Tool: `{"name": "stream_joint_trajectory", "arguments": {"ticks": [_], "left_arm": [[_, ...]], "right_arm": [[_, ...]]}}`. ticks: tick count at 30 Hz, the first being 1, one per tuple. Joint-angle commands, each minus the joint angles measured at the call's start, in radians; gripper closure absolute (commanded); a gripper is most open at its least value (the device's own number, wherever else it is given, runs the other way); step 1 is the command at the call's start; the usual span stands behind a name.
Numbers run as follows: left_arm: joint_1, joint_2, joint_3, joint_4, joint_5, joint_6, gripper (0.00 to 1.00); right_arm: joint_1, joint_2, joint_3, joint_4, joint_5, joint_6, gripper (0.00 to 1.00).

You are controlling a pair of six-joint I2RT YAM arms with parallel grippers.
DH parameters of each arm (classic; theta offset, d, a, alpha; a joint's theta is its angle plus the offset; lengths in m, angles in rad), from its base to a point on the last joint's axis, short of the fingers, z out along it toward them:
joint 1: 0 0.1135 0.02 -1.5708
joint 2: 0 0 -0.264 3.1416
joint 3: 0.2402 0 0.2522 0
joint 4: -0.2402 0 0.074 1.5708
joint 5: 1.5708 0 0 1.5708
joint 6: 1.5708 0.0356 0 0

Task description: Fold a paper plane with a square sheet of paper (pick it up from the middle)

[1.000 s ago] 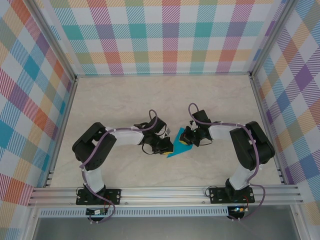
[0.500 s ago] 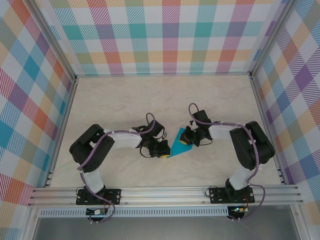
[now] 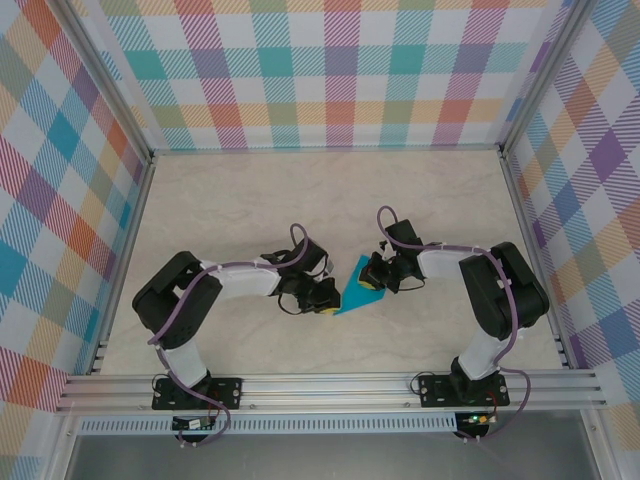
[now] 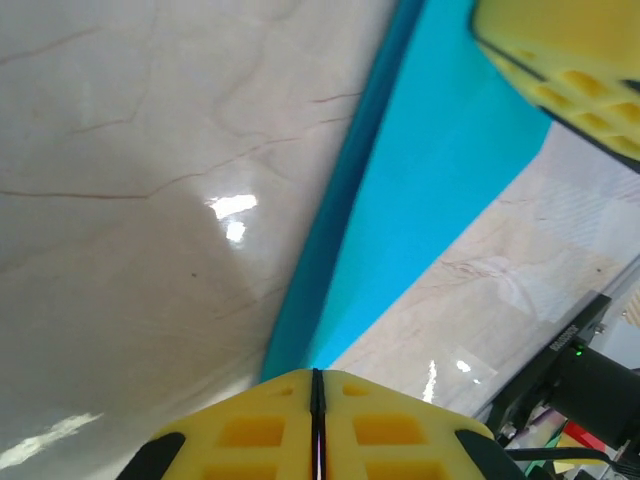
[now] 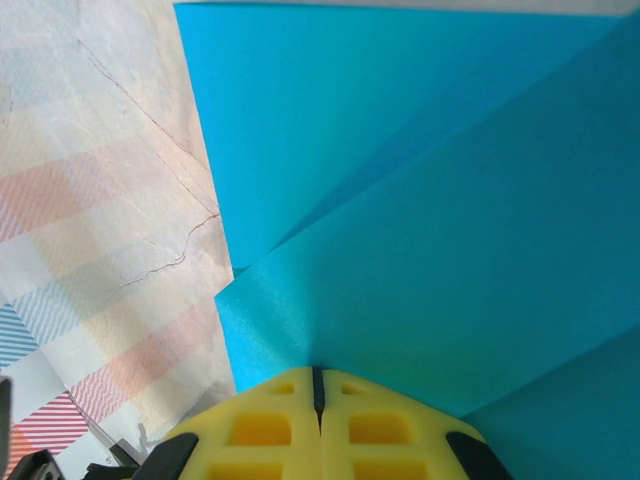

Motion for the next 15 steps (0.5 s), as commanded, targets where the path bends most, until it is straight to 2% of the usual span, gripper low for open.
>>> {"name": "stream_joint_trajectory", "arguments": {"ticks": [1, 10, 15], "left_arm": [[-0.006, -0.015, 0.009, -0.031, 0.008, 0.008, 0.91], [-0.007, 0.041, -0.010, -0.053, 0.013, 0.016, 0.91], [-0.009, 0.061, -0.004, -0.159, -0.027, 0.055, 0.91]], "right_arm": [[0.002, 0.074, -0.033, -0.102, 0.113, 0.003, 1.00], [0.002, 0.080, -0.028, -0.106, 0.113, 0.003, 1.00], [0.002, 0.085, -0.024, -0.111, 0.114, 0.003, 1.00]]}}
